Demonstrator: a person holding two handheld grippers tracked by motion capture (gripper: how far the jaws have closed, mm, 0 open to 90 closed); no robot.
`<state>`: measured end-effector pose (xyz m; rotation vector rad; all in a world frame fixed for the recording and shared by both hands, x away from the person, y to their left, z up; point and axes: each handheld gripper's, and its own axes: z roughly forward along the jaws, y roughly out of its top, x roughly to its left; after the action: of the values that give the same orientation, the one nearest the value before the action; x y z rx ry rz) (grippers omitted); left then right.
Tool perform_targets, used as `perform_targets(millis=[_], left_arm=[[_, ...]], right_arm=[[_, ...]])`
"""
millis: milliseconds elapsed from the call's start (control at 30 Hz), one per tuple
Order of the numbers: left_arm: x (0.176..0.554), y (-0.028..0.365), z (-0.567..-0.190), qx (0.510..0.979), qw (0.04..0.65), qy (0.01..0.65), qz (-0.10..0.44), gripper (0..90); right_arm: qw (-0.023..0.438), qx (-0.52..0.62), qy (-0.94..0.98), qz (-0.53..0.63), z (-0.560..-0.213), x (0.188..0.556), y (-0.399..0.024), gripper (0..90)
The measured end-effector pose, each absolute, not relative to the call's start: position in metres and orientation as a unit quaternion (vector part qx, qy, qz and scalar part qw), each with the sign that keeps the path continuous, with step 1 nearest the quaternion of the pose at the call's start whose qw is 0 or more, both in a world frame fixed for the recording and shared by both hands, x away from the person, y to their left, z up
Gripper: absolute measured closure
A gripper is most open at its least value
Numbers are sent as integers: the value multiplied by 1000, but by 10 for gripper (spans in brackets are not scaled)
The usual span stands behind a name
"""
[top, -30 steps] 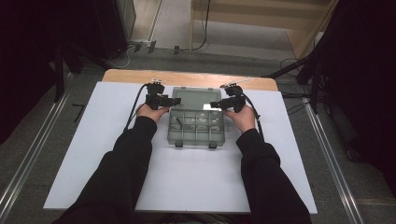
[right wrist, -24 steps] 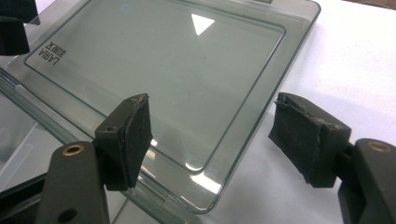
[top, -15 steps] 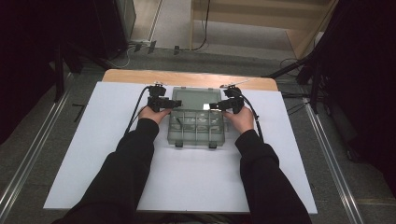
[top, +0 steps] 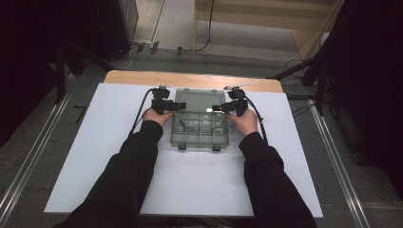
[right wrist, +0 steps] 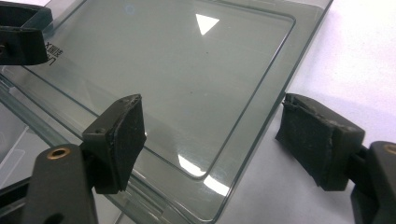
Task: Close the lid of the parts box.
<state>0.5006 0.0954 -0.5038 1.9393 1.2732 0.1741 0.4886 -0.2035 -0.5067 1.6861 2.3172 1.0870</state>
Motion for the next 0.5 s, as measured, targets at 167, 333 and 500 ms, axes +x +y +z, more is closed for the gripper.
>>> perform_targets(millis=[167,333,500], left_arm=[[500,93,-504,764,399,502,66,325],[500,91,-504,767,398,499,65,325],[500,91,-504,767,399,499,63,324]], right_arm=[[38,549,757,353,-507,488,-203,231],[36,551,757,350,-506,488,-203,235],[27,553,756,348,-505,488,-204,253]])
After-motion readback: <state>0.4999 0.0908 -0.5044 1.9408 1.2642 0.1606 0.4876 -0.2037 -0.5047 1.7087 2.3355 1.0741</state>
